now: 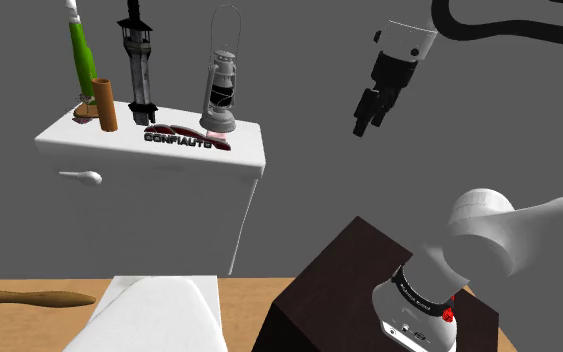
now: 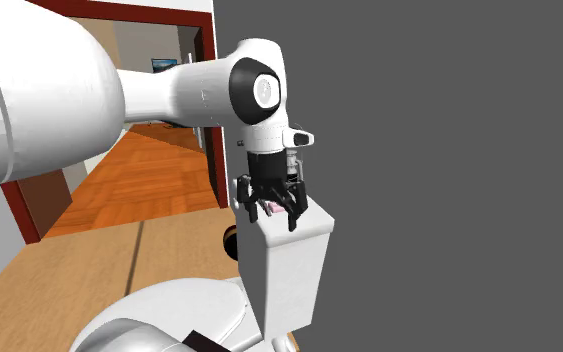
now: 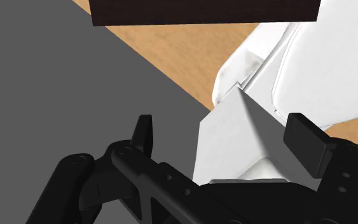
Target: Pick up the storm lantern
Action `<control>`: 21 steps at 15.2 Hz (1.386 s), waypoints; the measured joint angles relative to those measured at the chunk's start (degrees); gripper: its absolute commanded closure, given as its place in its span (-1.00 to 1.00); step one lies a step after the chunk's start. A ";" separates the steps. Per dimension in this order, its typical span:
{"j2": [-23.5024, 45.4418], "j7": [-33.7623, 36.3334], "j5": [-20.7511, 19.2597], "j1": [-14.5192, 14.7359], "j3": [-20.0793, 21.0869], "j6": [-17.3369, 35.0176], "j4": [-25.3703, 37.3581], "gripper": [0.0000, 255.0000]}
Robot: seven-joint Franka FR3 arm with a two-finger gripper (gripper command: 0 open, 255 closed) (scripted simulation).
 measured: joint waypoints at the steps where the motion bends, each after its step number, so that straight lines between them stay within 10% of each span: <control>1: 0.00 0.00 0.00 0.00 0.00 0.00 0.00 -1.00; 13: 12.60 28.35 1.74 -4.39 17.27 16.70 5.94 -1.00; 21: 27.79 52.19 -8.09 -12.38 30.99 22.50 19.13 -1.00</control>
